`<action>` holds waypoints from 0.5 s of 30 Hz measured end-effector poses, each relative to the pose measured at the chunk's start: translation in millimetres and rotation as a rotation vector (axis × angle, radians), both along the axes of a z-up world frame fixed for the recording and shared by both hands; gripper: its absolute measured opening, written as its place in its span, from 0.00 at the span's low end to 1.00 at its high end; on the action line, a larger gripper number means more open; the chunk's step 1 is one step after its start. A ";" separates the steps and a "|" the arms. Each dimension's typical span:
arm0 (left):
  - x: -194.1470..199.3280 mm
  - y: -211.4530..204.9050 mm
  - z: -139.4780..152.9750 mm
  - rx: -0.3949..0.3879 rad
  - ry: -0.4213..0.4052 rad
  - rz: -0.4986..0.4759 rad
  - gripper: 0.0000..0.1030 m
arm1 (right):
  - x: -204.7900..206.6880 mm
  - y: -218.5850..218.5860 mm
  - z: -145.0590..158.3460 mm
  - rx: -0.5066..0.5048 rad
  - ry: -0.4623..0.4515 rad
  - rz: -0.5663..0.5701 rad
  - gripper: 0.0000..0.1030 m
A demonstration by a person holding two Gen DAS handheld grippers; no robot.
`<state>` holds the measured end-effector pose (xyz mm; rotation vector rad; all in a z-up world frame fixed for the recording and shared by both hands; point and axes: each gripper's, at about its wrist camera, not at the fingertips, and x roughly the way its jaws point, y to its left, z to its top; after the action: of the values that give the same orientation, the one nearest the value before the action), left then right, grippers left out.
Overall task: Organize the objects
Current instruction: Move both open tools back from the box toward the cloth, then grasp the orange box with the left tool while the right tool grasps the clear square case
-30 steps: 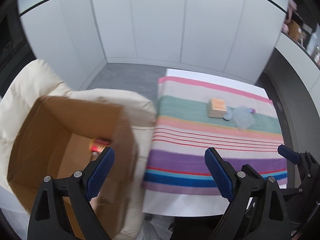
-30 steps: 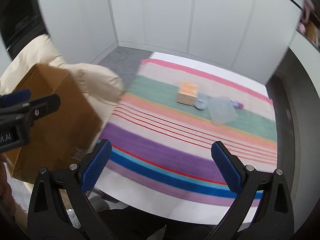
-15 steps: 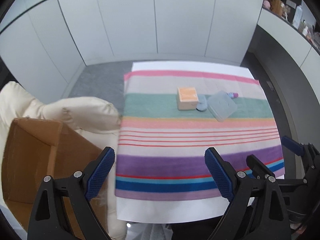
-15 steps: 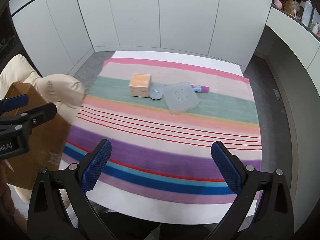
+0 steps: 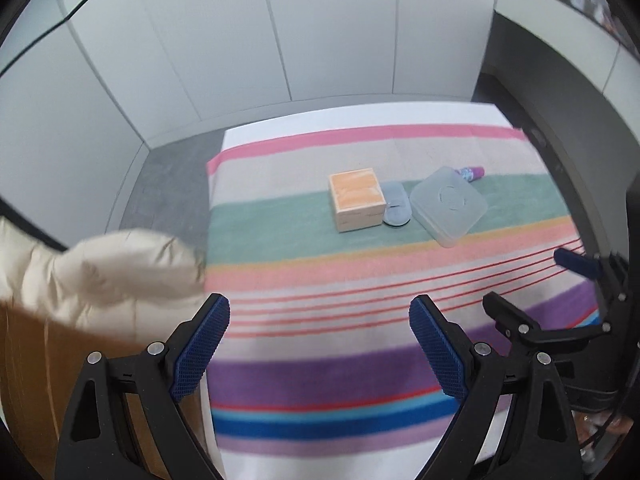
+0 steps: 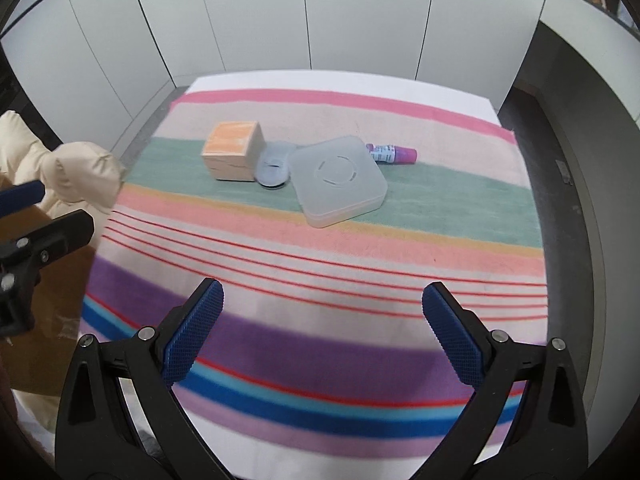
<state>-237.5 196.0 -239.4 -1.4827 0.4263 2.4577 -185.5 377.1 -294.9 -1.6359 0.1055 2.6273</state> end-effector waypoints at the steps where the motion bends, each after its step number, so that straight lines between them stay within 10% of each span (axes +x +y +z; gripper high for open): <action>1: -6.8 4.6 -7.1 -0.012 0.004 -0.002 0.90 | -7.0 2.5 -7.0 0.006 -0.007 0.004 0.98; 15: -88.7 34.8 -83.0 0.113 -0.101 0.055 0.90 | -70.5 14.0 -66.6 0.005 0.001 0.045 0.98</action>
<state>-326.3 230.8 -322.4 -1.5827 0.2260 2.3908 -256.0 391.1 -361.4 -1.6543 0.0626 2.6587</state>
